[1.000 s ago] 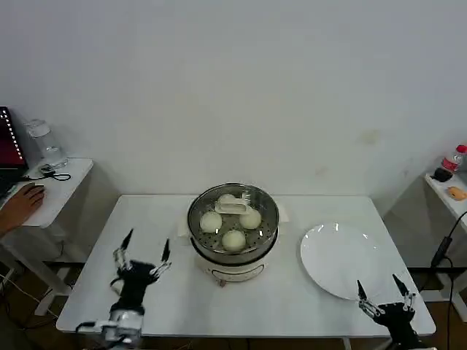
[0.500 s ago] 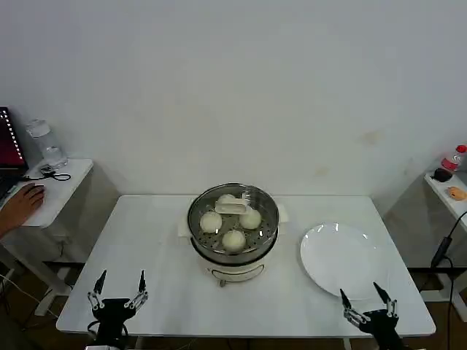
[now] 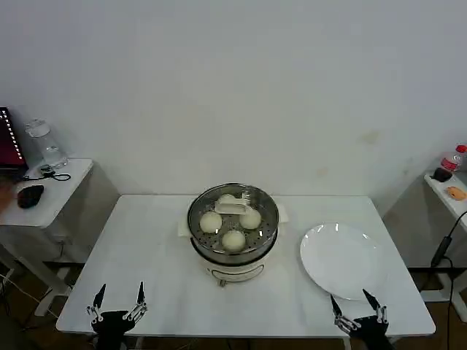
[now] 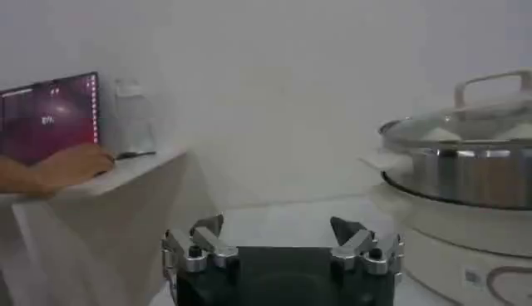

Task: Take steamed baozi put them in steamer then cover it.

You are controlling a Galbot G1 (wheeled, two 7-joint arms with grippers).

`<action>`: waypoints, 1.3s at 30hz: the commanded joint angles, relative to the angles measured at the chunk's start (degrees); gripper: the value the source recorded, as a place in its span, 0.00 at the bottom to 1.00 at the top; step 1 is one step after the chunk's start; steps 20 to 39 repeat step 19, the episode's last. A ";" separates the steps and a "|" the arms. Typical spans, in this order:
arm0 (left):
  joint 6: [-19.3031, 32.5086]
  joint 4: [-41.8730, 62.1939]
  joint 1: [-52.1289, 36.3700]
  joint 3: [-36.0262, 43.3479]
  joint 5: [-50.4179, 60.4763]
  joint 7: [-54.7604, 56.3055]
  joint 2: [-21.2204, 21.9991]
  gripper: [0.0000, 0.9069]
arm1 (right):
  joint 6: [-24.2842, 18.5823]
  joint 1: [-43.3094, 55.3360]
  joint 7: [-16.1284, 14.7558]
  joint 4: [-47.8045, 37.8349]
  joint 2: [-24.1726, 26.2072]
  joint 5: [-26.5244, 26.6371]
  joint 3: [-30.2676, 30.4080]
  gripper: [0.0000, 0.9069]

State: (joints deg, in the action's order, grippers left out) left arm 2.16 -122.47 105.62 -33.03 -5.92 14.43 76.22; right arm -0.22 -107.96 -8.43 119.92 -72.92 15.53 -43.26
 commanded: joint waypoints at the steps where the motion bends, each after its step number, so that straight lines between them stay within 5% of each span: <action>1: -0.90 0.10 0.92 0.17 -1.69 0.21 0.82 1.00 | 1.38 -0.38 0.76 0.17 2.47 3.01 1.88 1.00; 39: -3.30 0.21 1.19 -0.32 -2.73 -1.37 0.01 1.00 | 0.62 -0.10 0.74 0.16 2.33 2.77 2.64 1.00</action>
